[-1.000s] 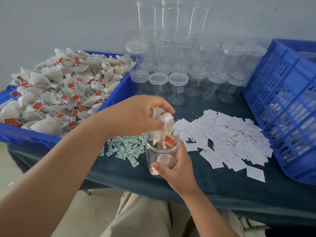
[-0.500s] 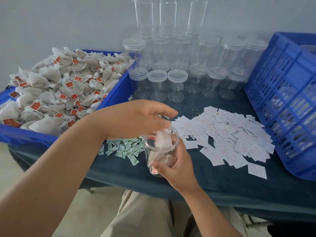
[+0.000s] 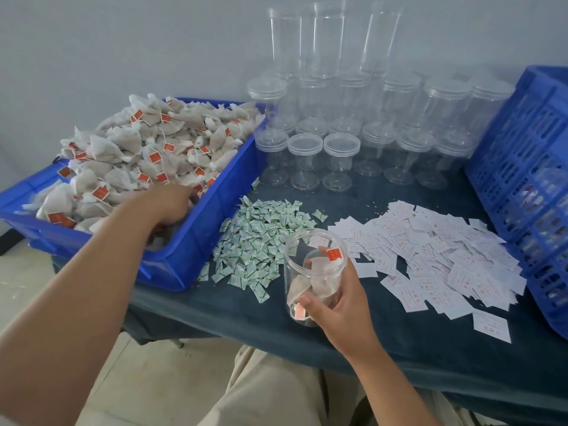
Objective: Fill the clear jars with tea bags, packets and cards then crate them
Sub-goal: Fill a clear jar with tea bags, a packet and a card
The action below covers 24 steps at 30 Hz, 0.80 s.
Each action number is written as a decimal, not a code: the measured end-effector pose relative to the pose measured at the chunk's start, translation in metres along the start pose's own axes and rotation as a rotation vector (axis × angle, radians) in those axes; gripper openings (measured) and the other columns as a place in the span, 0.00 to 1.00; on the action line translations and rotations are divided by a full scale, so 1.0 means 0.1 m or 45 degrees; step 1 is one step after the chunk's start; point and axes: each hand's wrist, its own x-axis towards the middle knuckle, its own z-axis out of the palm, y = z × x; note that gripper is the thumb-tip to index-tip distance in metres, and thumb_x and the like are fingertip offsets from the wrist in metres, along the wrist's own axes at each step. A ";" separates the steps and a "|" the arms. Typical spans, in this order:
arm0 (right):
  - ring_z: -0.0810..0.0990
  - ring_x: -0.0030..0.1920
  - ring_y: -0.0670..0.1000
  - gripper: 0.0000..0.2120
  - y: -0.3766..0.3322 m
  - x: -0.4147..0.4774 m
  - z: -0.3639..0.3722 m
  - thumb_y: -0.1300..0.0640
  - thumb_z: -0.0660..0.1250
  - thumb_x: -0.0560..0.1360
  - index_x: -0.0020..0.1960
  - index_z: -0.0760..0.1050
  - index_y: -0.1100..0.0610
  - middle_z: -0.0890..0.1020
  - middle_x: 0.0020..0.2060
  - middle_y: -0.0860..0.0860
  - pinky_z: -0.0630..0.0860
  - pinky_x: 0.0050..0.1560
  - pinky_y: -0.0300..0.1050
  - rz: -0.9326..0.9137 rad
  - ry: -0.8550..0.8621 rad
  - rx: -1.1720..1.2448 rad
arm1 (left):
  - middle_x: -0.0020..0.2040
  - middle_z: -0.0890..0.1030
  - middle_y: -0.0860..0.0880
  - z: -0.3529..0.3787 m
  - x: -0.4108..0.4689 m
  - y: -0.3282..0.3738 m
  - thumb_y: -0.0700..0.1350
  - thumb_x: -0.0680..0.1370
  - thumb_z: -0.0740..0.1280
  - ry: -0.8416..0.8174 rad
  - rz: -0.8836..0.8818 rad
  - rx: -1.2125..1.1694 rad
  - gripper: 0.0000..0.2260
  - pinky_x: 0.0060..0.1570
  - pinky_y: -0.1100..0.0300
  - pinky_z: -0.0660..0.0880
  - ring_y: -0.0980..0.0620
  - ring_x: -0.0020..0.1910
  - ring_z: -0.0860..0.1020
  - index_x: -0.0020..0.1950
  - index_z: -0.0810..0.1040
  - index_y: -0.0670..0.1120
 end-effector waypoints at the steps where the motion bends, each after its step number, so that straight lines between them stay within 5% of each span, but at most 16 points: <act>1: 0.83 0.66 0.49 0.36 -0.01 0.00 0.00 0.43 0.80 0.67 0.72 0.73 0.48 0.83 0.63 0.42 0.80 0.60 0.37 0.000 0.002 0.006 | 0.62 0.83 0.43 0.04 0.03 -0.04 0.36 0.80 0.65 0.062 0.000 -0.062 0.16 0.53 0.53 0.74 0.45 0.54 0.79 0.64 0.81 0.51; 5: 0.84 0.64 0.49 0.34 -0.01 0.02 0.02 0.44 0.80 0.68 0.71 0.74 0.49 0.83 0.62 0.43 0.80 0.59 0.37 0.021 0.000 0.028 | 0.51 0.83 0.50 0.01 0.06 -0.16 0.45 0.78 0.74 0.301 0.009 -0.207 0.11 0.51 0.52 0.77 0.50 0.47 0.79 0.41 0.78 0.59; 11: 0.84 0.63 0.53 0.35 0.02 0.02 0.02 0.43 0.80 0.68 0.71 0.75 0.52 0.84 0.62 0.46 0.81 0.60 0.42 0.034 0.003 0.037 | 0.47 0.82 0.48 -0.14 0.00 -0.22 0.51 0.83 0.69 0.695 -0.061 -0.635 0.07 0.46 0.49 0.77 0.48 0.41 0.81 0.55 0.75 0.49; 15: 0.84 0.64 0.53 0.35 0.03 0.02 0.01 0.44 0.80 0.68 0.72 0.74 0.51 0.84 0.63 0.46 0.82 0.61 0.44 0.045 0.003 0.007 | 0.55 0.78 0.49 -0.30 -0.09 -0.15 0.48 0.82 0.71 0.615 -0.037 -0.853 0.19 0.48 0.51 0.77 0.46 0.49 0.81 0.72 0.75 0.49; 19: 0.85 0.62 0.53 0.35 0.03 0.02 0.01 0.45 0.79 0.68 0.72 0.74 0.50 0.84 0.62 0.46 0.83 0.60 0.48 0.047 -0.017 -0.015 | 0.41 0.80 0.51 -0.26 -0.06 -0.05 0.49 0.82 0.69 0.530 0.002 -0.704 0.06 0.35 0.58 0.71 0.51 0.37 0.78 0.55 0.80 0.47; 24: 0.84 0.64 0.52 0.36 0.00 0.01 0.01 0.45 0.79 0.67 0.72 0.74 0.51 0.84 0.63 0.45 0.83 0.61 0.46 0.041 -0.020 -0.020 | 0.42 0.82 0.48 -0.13 0.04 -0.08 0.53 0.78 0.75 0.458 -0.052 -0.641 0.15 0.35 0.56 0.69 0.49 0.40 0.78 0.45 0.76 0.43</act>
